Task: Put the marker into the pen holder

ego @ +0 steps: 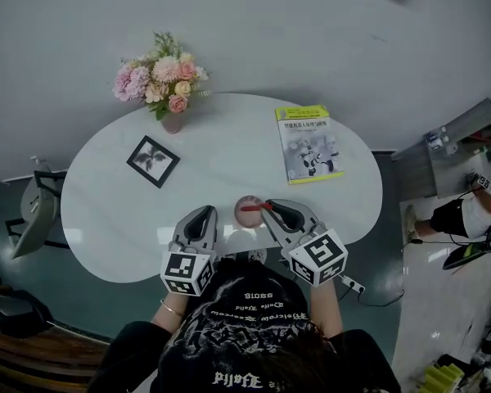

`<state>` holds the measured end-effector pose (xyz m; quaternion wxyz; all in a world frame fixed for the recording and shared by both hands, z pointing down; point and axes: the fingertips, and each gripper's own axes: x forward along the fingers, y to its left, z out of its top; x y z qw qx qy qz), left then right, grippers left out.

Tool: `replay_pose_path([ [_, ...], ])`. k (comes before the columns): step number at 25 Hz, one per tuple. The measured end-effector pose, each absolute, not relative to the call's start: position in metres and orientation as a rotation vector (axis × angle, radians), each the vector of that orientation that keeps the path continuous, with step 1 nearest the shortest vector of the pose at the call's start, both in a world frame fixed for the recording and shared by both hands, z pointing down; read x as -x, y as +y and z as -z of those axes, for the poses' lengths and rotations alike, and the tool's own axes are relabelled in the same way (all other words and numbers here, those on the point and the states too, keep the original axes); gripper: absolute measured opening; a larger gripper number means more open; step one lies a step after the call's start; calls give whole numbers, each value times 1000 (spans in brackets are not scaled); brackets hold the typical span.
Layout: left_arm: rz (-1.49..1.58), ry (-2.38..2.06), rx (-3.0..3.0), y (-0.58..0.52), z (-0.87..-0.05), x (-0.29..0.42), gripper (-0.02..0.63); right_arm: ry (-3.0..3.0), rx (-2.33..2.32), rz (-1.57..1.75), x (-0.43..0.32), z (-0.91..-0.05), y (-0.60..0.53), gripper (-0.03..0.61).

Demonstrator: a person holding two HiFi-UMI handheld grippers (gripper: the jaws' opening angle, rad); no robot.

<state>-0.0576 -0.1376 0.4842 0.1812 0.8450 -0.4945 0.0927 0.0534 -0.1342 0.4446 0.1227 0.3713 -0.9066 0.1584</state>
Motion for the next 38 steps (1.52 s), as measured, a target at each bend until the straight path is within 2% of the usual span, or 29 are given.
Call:
replay_pose_path([
  [38, -293, -1460, -2348, -135, -489, 60, 35, -2581, -1030, -648, -45, -513, -138, 74],
])
